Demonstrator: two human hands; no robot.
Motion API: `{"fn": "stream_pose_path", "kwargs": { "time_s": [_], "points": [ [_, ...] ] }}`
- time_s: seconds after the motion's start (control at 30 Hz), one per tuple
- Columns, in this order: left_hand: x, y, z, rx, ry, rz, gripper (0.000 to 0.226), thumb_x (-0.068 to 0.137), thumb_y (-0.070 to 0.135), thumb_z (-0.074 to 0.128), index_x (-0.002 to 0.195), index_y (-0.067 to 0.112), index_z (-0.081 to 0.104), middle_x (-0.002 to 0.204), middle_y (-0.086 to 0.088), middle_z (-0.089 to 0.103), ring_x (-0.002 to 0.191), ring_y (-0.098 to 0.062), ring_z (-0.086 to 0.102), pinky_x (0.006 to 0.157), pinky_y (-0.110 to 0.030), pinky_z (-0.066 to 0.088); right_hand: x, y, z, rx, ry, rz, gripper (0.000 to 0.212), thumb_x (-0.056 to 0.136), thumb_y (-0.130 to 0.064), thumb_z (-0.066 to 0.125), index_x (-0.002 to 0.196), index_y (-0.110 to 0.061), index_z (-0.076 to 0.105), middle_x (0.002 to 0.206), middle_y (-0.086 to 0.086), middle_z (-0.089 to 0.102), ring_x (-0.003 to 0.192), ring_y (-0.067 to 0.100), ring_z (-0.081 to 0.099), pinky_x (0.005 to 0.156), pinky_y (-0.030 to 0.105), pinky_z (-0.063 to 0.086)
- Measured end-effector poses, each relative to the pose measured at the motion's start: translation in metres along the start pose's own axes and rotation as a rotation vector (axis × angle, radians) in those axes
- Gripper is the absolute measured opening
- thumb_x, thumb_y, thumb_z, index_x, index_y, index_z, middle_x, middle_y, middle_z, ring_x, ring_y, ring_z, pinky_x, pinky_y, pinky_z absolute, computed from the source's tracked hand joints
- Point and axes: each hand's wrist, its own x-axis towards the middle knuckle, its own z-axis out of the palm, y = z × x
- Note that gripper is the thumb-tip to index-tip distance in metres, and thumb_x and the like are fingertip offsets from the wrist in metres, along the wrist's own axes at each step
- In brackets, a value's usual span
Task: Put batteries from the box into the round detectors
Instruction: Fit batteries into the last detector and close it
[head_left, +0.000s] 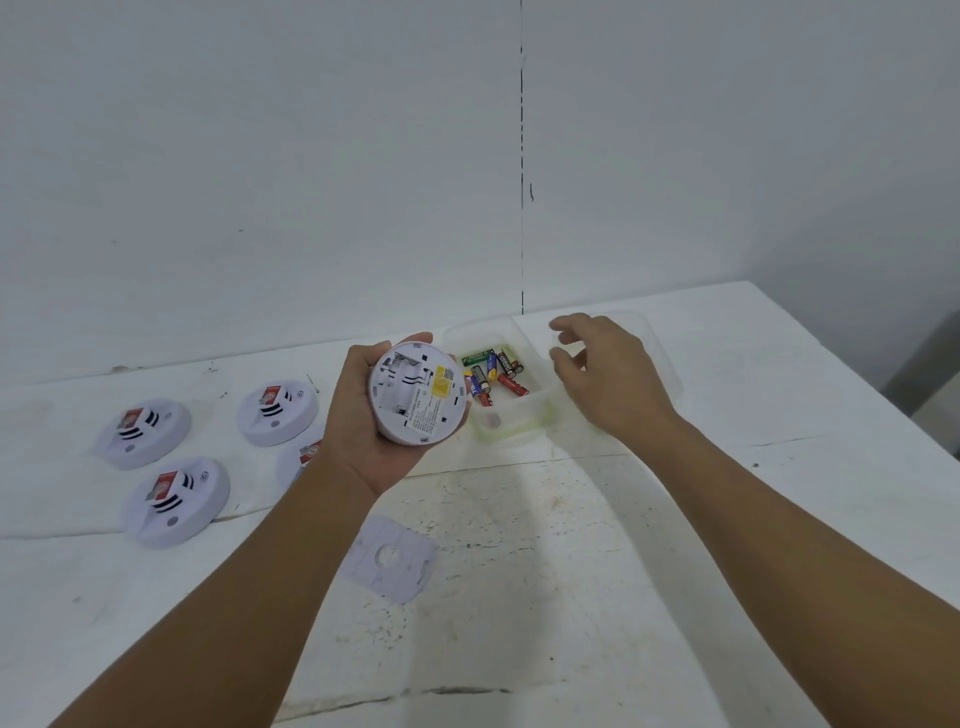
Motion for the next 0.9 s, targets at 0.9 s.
{"fn": "stream_pose_path", "kwargs": {
  "time_s": [0.9],
  "points": [
    [0.021, 0.015, -0.025, 0.021, 0.099, -0.071, 0.03, 0.093, 0.04, 0.055, 0.104, 0.018, 0.073, 0.105, -0.009, 0.069, 0.117, -0.039, 0.051, 0.105, -0.05, 0.045, 0.07, -0.041, 0.077, -0.674, -0.52, -0.084, 0.045, 0.091, -0.027, 0.062, 0.132, -0.045, 0.058, 0.107, -0.003, 0.049, 0.1, 0.025, 0.049, 0.088, 0.043, 0.023]
  ]
}}
